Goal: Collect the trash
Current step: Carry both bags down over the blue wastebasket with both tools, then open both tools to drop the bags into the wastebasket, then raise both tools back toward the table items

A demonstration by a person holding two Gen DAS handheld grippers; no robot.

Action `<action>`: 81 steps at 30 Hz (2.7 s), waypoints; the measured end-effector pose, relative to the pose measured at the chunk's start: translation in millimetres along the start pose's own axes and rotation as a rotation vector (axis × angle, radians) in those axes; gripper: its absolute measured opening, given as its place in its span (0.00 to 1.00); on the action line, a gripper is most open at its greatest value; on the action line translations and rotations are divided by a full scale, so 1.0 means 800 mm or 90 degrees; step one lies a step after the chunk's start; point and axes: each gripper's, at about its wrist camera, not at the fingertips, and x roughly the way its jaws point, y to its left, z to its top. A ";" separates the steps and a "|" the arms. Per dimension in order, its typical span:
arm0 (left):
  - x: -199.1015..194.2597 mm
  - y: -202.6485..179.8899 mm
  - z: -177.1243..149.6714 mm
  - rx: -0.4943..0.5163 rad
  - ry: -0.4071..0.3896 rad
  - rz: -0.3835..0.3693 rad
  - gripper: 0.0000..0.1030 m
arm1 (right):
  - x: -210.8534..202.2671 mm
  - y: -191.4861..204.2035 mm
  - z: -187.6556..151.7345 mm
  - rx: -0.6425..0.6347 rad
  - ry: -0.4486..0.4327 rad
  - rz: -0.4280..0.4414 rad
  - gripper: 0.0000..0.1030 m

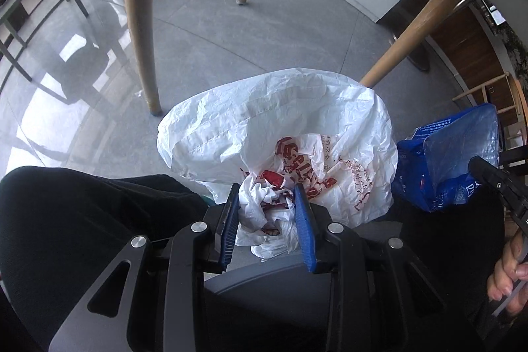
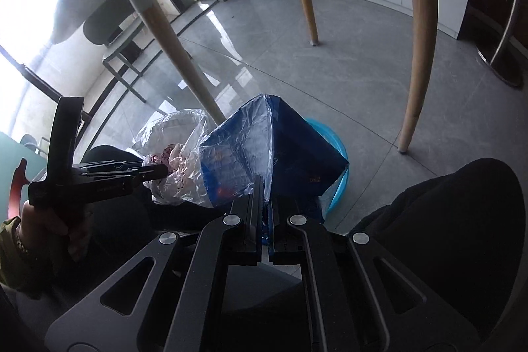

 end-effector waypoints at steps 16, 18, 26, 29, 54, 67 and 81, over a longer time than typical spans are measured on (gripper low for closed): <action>0.065 0.010 0.042 -0.062 0.072 0.079 0.30 | 0.211 -0.068 0.036 0.161 0.117 -0.051 0.02; 0.073 0.009 0.043 -0.069 0.089 0.086 0.30 | 0.236 -0.077 0.038 0.171 0.133 -0.055 0.02; 0.122 0.010 0.045 -0.065 0.162 0.116 0.30 | 0.296 -0.107 0.042 0.200 0.177 -0.065 0.02; 0.128 0.009 0.044 -0.063 0.176 0.109 0.30 | 0.304 -0.115 0.043 0.213 0.183 -0.060 0.02; 0.071 -0.003 0.036 -0.082 0.125 0.040 0.51 | 0.246 -0.073 0.033 0.144 0.200 -0.073 0.32; -0.005 -0.038 0.005 -0.017 0.045 0.039 0.68 | 0.143 -0.054 0.019 0.126 0.173 -0.053 0.51; -0.097 -0.048 -0.029 0.053 -0.069 0.064 0.74 | 0.035 -0.040 -0.009 0.085 0.104 -0.037 0.65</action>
